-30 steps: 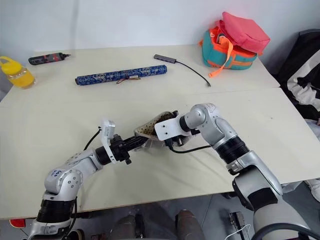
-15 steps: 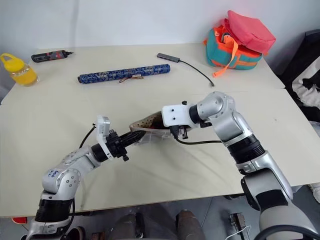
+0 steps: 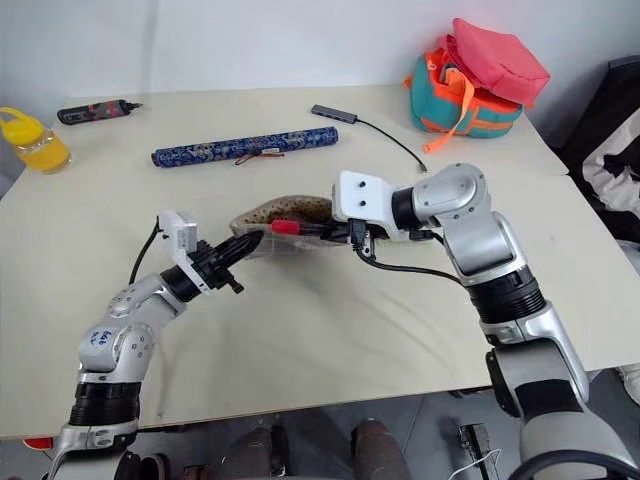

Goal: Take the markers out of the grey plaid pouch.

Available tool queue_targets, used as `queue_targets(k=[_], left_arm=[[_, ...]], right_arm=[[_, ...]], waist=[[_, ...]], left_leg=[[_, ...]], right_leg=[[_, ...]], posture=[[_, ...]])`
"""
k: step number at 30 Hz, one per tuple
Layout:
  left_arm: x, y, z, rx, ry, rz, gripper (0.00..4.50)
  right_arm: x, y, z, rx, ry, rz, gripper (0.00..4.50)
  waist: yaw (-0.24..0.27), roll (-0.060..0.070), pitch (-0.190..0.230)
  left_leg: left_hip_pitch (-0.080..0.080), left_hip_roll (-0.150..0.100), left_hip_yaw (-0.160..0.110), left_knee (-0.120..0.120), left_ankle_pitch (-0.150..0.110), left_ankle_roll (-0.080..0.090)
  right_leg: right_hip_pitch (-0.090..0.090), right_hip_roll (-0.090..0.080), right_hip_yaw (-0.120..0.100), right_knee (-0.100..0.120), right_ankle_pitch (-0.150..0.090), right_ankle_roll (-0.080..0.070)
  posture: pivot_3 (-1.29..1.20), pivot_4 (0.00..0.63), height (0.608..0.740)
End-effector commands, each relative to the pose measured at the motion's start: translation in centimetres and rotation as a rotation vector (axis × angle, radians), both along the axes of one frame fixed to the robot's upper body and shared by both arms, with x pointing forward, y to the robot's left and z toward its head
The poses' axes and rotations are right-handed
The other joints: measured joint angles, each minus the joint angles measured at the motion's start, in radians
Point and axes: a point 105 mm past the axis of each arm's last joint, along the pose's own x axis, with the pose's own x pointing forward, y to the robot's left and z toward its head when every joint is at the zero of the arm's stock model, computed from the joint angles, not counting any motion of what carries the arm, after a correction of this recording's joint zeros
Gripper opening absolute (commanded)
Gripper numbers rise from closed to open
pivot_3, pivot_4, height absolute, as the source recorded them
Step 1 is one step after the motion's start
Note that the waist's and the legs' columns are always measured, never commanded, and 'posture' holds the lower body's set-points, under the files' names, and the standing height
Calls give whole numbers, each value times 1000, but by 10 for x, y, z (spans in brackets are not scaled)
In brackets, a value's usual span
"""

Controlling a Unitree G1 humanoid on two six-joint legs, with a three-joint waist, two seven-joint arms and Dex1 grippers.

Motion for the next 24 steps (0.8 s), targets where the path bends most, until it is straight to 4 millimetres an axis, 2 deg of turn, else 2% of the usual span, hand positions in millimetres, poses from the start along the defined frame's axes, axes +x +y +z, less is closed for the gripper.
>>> queue_targets(k=[1,4,7,8,10,12,14,16,18,23,24], left_arm=[[1,13,17,95,-151,57,0],[3,32,27,195,-248,150,0],[6,60,41,299,-345,279,0],[4,70,46,365,-386,316,0],[0,90,54,573,-471,415,0],[-5,102,54,708,-505,449,0],[-9,112,52,797,-525,494,0],[-17,121,42,911,-534,524,0],[-22,123,28,930,-508,533,0],[-25,113,-7,845,-391,526,0],[-26,112,-8,841,-393,536,550]], right_arm=[[-3,4,14,41,-50,22,515],[-5,8,18,80,-62,39,515],[-4,16,42,216,-120,51,515],[-2,15,43,221,-124,41,515],[8,4,29,142,-137,-17,515],[16,-11,4,34,-138,-75,515],[19,-20,-14,-4,-126,-97,515],[25,-31,-36,-8,-110,-161,515],[27,-41,-53,-30,-102,-208,515],[26,-43,-70,-11,-93,-240,515],[26,-43,-72,-1,-80,-248,515]], waist=[[0,0,0],[-2,0,0],[-5,0,0],[-5,0,0],[-4,-1,1],[-4,-2,1],[1,-2,1],[0,-2,1],[-2,-2,1],[-2,-2,2],[-3,-2,2]], left_leg=[[-1,0,0,0,0,0],[-4,0,1,0,0,0],[-11,1,2,4,0,0],[-11,1,3,6,0,0],[-11,2,3,6,0,0],[-11,2,3,4,0,0],[-11,0,6,2,-1,1],[-11,0,11,2,-1,1],[-11,0,15,1,-1,1],[-11,2,20,1,0,1],[-10,2,20,2,0,1]], right_leg=[[-1,0,0,0,0,0],[-6,0,0,2,0,0],[-15,0,1,7,0,0],[-15,0,1,7,0,0],[-16,0,1,8,0,0],[-16,0,1,7,0,0],[-15,-2,1,5,0,0],[-15,-4,1,5,0,0],[-16,-3,1,6,0,0],[-20,-2,4,9,0,0],[-20,-2,4,9,0,0]], posture=[[0,150,740],[0,150,740],[0,150,740],[0,150,740],[0,150,740],[0,150,740],[0,150,740],[0,150,740],[0,150,740],[0,150,740],[0,150,740]])
